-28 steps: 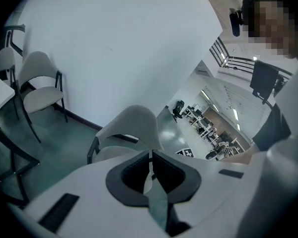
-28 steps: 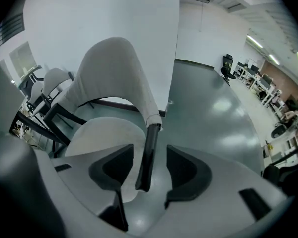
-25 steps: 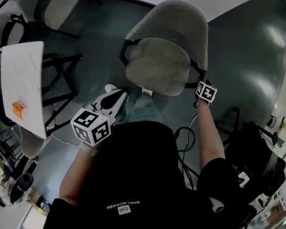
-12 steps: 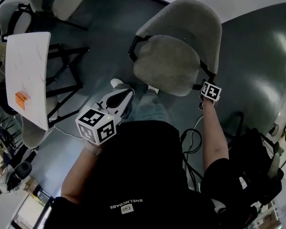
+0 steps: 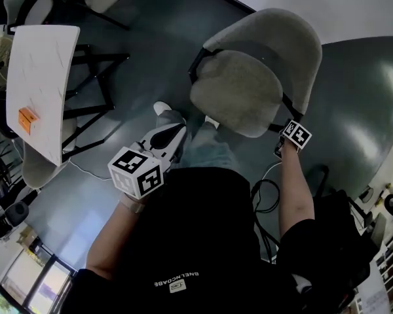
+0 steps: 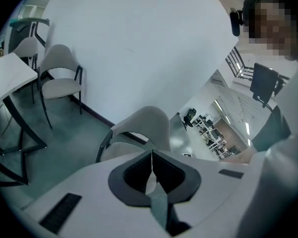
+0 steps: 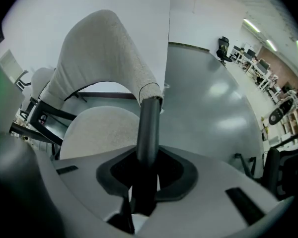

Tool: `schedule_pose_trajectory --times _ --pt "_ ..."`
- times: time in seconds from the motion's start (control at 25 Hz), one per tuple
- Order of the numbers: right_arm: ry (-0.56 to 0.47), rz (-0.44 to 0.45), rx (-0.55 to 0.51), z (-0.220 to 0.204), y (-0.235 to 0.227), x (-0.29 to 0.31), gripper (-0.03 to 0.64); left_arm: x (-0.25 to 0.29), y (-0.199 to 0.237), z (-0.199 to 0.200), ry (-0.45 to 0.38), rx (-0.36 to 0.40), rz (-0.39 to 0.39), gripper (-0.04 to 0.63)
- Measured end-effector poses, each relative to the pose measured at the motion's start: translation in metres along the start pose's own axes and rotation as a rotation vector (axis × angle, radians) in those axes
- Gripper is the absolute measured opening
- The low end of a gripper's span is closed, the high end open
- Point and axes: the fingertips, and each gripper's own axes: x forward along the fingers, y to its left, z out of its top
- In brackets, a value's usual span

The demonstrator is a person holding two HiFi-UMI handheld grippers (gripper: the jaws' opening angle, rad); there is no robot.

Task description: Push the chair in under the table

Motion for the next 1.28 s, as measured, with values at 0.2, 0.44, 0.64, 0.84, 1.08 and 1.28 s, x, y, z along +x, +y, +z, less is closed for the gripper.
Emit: schedule_pose_trajectory --times 0.2,0.44,0.64,0.84,1.08,1.28 --pt "0.012 -0.02 0.021 -0.003 -0.001 0.0 0.075 -0.008 0.011 -0.009 -0.019 -0.049 0.025 0.006" --pt "0.03 -0.03 -0.012 -0.002 0.001 0.002 0.075 -0.016 0.021 -0.014 -0.042 -0.076 0.042 0.005" --pt "0.059 -0.051 -0.034 -0.005 0.002 0.001 0.075 -0.028 0.029 -0.021 -0.059 -0.098 0.058 0.005" --pt "0.066 -0.062 -0.024 -0.012 0.005 -0.003 0.077 -0.044 0.036 -0.029 -0.078 -0.114 0.077 0.005" --pt "0.055 -0.062 -0.023 -0.02 0.019 -0.005 0.077 -0.071 0.051 -0.047 -0.11 -0.153 0.105 0.005" --pt "0.056 -0.072 -0.008 -0.036 0.03 -0.008 0.077 -0.091 0.059 -0.069 -0.126 -0.174 0.107 0.006"
